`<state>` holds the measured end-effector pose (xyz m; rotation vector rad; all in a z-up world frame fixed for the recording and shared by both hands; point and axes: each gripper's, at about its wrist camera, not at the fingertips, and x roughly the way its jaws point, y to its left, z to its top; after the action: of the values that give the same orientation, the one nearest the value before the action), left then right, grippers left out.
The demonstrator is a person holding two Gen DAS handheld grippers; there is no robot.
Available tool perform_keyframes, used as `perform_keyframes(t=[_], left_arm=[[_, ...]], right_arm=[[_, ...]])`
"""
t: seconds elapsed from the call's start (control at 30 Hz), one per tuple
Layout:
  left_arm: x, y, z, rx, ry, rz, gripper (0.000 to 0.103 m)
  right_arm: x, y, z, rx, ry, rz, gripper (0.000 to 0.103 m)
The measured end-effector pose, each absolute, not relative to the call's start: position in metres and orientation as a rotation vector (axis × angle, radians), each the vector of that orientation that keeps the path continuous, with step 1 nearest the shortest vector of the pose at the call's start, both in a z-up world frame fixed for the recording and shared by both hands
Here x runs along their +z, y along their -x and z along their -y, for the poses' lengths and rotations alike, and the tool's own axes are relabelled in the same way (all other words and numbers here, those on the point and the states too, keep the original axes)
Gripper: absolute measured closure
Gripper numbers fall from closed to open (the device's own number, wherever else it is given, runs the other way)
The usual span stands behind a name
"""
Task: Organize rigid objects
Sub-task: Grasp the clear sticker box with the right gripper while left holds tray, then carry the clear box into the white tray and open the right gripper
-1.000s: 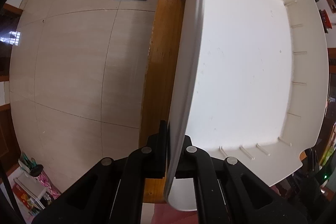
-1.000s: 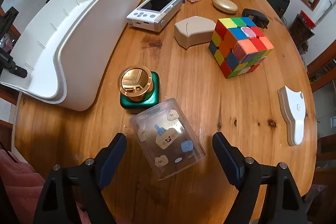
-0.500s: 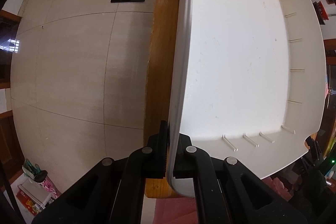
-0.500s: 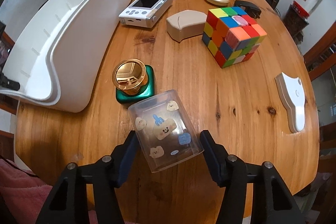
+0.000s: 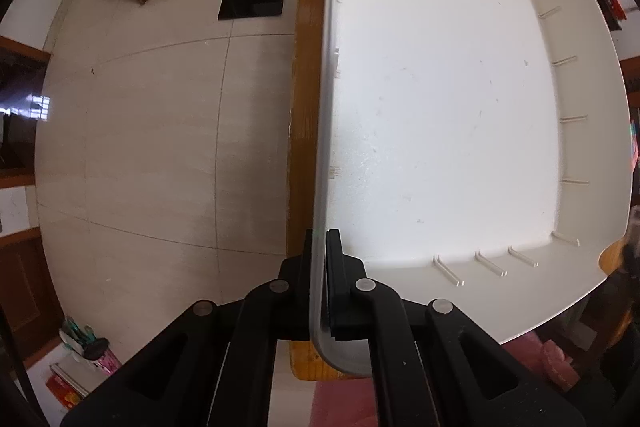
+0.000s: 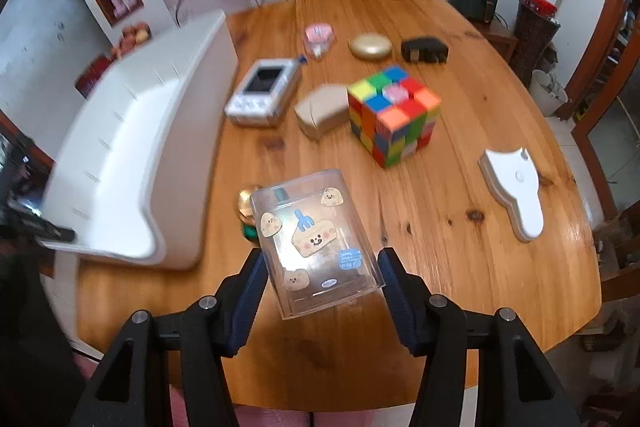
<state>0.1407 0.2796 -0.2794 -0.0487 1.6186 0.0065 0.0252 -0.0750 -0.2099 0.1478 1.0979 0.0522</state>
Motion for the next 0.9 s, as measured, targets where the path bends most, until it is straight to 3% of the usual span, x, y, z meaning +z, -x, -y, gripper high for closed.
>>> perform_keyframes(t=[0.37, 0.9], left_arm=[[-0.279, -0.136, -0.284, 0.002, 0.046, -1.589, 0.099], [-0.269, -0.126, -0.272, -0.007, 0.043, -1.572, 0.099]], right_arm=[[-0.162, -0.062, 0.031, 0.236, -0.087, -1.002, 0.046], [-0.167, -0.092, -0.051, 0.509, 0.045, -1.049, 0.046]])
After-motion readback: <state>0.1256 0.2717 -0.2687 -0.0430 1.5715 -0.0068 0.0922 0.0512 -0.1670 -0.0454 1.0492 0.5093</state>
